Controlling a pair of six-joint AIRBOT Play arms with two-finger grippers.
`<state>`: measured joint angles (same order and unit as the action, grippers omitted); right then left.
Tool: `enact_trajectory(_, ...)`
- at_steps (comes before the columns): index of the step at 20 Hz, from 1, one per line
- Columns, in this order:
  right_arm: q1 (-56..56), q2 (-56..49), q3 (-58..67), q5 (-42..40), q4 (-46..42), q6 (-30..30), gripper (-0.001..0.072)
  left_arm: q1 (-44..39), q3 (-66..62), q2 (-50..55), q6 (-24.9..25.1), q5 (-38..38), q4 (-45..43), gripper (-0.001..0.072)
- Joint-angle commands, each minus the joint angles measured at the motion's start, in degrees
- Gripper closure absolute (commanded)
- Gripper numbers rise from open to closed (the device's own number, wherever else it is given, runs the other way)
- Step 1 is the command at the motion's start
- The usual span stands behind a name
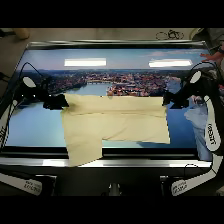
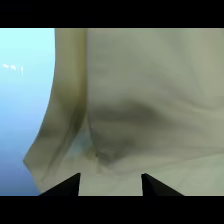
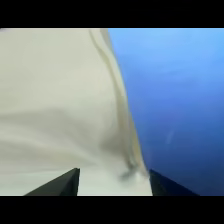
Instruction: Fold the shirts.
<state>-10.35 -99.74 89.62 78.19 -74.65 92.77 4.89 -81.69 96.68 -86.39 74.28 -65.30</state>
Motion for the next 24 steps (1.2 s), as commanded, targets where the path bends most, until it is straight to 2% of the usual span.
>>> enact_trajectory(1,-2.7,3.5,2.8,7.9,0.9,-1.2,0.0152,3.5,-2.4,-2.6,1.4,9.0,1.9,0.0232)
enact_trajectory(4,-6.8,7.7,-1.9,16.4,-0.4,-2.4,0.0155,6.7,6.5,-10.5,3.1,11.0,1.7,0.024)
enact_trajectory(7,-7.0,14.8,-18.1,9.3,-1.8,-3.0,0.0163,6.6,28.9,-20.4,5.2,5.1,2.2,0.024)
enact_trajectory(10,-7.0,17.9,-26.7,5.7,-1.9,-4.8,0.0164,6.0,45.1,-26.4,7.6,-0.9,4.9,0.0242)
enact_trajectory(14,-7.0,18.0,-27.5,5.6,-1.7,-4.8,0.0164,3.7,49.7,-26.7,8.4,-6.7,9.4,0.0242)
enact_trajectory(18,-7.0,18.0,-27.8,5.4,-2.6,-4.8,0.0164,-0.1,49.7,-26.1,6.9,-9.0,9.9,0.0242)
enact_trajectory(19,-7.0,18.0,-29.0,5.5,-2.7,-4.8,0.0162,-0.7,49.7,-26.0,6.8,-9.0,9.9,0.0298)
enact_trajectory(21,-7.0,18.5,-33.3,4.7,-1.6,-5.0,0.0147,-1.0,49.7,-26.0,6.7,-8.9,9.9,0.0578)
enact_trajectory(22,-7.0,18.7,-36.0,3.6,0.4,-6.2,0.0146,-1.0,49.7,-26.0,6.7,-8.7,9.9,0.0653)
enact_trajectory(24,-7.0,18.7,-39.8,0.0,3.9,-8.1,0.0147,-1.0,49.7,-26.3,7.0,-8.3,9.8,0.0682)
